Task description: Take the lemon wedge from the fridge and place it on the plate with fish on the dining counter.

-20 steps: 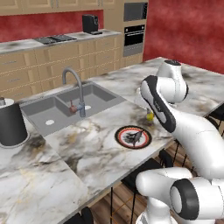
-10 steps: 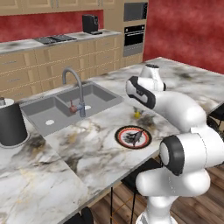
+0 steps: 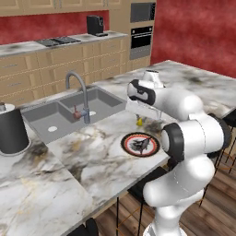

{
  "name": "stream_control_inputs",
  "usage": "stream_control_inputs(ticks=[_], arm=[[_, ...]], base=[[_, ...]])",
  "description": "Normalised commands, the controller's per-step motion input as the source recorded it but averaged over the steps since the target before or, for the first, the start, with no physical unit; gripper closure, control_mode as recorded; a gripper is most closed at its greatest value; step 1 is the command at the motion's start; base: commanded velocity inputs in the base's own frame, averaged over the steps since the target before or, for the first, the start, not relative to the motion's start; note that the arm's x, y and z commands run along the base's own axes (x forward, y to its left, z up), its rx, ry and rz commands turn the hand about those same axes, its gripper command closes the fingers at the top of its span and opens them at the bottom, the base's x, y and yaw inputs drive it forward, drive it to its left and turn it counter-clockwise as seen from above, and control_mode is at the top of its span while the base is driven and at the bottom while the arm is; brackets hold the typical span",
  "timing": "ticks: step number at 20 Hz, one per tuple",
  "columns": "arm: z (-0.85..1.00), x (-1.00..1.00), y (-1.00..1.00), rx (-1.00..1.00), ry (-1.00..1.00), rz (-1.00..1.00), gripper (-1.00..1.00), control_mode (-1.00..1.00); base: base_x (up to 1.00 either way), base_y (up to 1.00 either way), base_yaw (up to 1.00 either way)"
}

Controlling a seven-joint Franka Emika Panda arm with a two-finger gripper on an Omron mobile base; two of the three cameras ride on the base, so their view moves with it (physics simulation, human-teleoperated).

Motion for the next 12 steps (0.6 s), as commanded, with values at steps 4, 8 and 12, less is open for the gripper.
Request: stream_control_inputs(ticks=[4,8,12], arm=[[-0.67,0.25,0.05,-0.10,0.01,0.00,1.00,-1.00],[-0.49,0.36,0.07,-0.10,0.00,0.00,1.00,-1.00],[-0.34,0.44,0.07,-0.05,0.00,0.00,1.00,-1.00]], base=[[0.00,0.00,0.00],[0.00,0.00,0.00],[0.00,0.00,0.00]])
